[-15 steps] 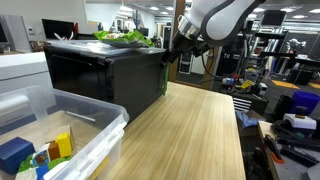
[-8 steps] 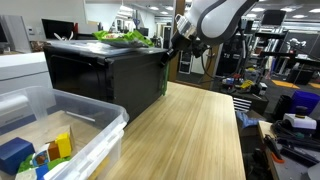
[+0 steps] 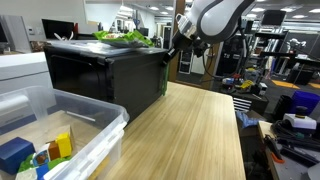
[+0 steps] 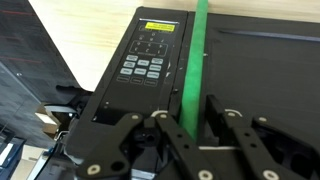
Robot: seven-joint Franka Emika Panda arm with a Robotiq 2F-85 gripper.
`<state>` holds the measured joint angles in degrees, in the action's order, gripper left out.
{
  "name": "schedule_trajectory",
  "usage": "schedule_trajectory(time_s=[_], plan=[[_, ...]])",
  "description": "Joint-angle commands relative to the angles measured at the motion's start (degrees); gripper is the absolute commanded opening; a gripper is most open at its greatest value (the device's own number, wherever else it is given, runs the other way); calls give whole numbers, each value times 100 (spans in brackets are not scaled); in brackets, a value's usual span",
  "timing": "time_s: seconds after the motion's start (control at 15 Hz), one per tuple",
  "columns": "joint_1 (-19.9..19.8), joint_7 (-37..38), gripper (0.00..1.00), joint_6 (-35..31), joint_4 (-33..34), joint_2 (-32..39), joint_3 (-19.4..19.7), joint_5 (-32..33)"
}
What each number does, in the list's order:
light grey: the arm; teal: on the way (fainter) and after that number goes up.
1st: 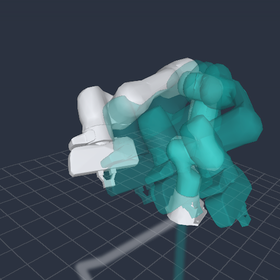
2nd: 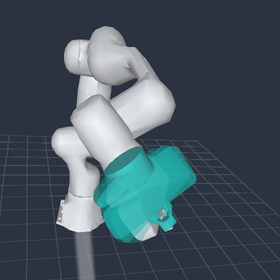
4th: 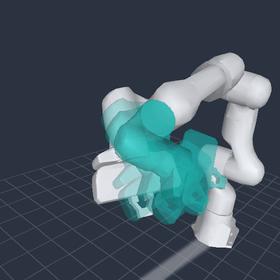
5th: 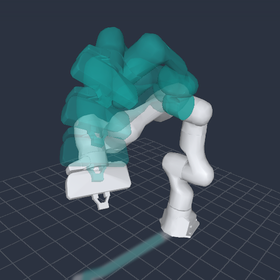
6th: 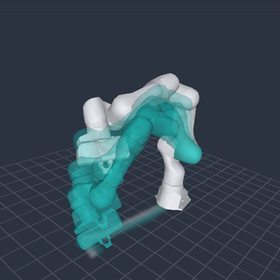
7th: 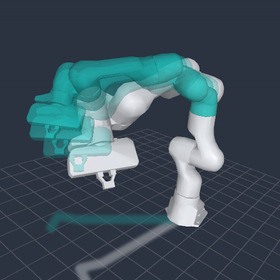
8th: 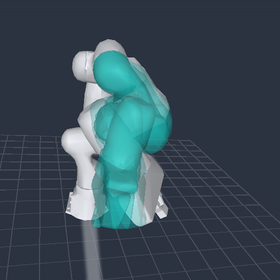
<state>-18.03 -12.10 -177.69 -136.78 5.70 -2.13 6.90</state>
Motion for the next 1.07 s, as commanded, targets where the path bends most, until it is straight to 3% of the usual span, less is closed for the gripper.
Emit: schedule_trajectory(time_s=[0.0, 0.2, 0.33, 0.4, 0.53, 0.73, 0.8, 0.87, 1.0], plan=[[355, 1051, 9, 232, 11, -281, 713, 791], [952, 2663, 9, 625, -427, -934, 1517, 2589], [1023, 3567, 5, 1015, -554, -1285, 1566, 3438], [1030, 4062, 7, 1310, -618, -1450, 1479, 3779], [1022, 4762, 7, 1861, -922, -1832, 1229, 4034], [1146, 5156, 6, 2612, -1260, -2266, 971, 3763], [965, 5129, 47, 2775, -1370, -2417, 672, 3580], [993, 5188, 49, 2966, -1412, -2530, 570, 3494], [1044, 5171, 62, 3426, -1412, -2833, 308, 3317]])
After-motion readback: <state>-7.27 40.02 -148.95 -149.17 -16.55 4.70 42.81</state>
